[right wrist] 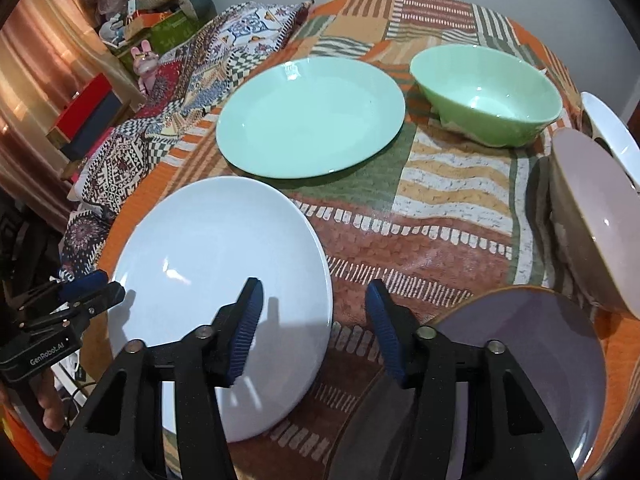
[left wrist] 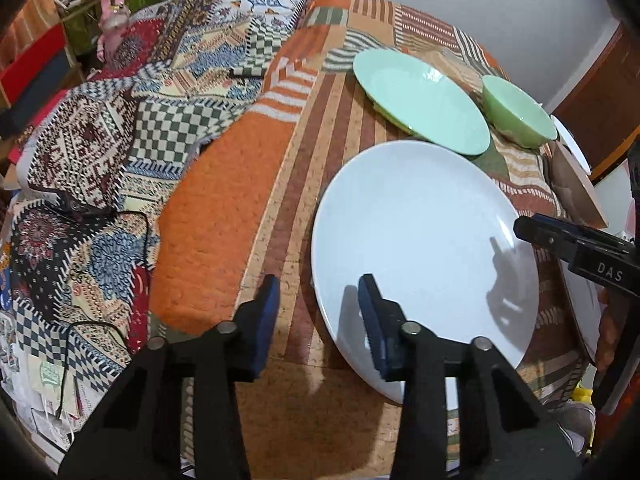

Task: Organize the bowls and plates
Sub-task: 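Close both tools on the white plate rim and lift it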

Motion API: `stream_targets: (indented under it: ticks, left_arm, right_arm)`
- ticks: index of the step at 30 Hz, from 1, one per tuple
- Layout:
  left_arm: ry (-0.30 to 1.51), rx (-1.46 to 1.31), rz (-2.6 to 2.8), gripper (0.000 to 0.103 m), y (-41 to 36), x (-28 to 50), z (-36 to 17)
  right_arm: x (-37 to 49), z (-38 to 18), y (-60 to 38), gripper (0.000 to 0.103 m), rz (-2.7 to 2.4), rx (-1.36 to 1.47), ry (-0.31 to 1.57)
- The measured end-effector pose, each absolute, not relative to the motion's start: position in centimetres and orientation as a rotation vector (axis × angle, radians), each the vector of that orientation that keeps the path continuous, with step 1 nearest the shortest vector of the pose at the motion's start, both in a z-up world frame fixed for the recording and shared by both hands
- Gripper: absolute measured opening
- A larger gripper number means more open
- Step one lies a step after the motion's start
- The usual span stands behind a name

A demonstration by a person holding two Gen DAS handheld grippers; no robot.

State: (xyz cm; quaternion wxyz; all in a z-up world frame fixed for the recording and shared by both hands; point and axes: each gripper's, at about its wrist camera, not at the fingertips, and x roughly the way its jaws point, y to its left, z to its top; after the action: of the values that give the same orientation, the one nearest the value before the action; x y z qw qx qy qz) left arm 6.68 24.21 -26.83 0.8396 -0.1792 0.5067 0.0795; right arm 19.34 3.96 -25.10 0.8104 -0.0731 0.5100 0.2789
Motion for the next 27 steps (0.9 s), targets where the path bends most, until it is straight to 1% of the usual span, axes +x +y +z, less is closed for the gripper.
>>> stream_targets:
  ticks: [2, 7, 12, 16, 18, 27]
  left_arm:
    - [1.083, -0.391, 0.154, 0.032, 24.2, 6.8, -27.3]
    - [1.076, -0.395, 0.131, 0.03, 23.8, 7.0, -27.5]
    - [1.079, -0.403, 0.116, 0.029, 23.7, 7.6, -27.7]
    - [1.078, -0.404, 0.117, 0.029, 23.6, 7.8, -27.8]
    - [1.075, -0.406, 0.111, 0.029, 23.5, 7.8, -27.8]
    - [1.08, -0.4, 0.121, 0.029, 23.7, 7.1, -27.7]
  right_arm:
    - [19.6, -25.5, 4.2, 0.041, 0.595, -0.165, 1.11]
    - [19.9, -25.9, 4.4, 0.038, 0.586, -0.175, 1.125]
    - [20.2, -26.5, 4.7, 0.035, 0.588, -0.189, 1.143]
    - [20.3, -26.6, 4.9, 0.035, 0.605, -0.186, 1.15]
    - [20.2, -26.7, 5.1, 0.029, 0.634, -0.191, 1.147]
    - [19.8, -26.4, 5.4, 0.028, 0.643, -0.2, 1.151]
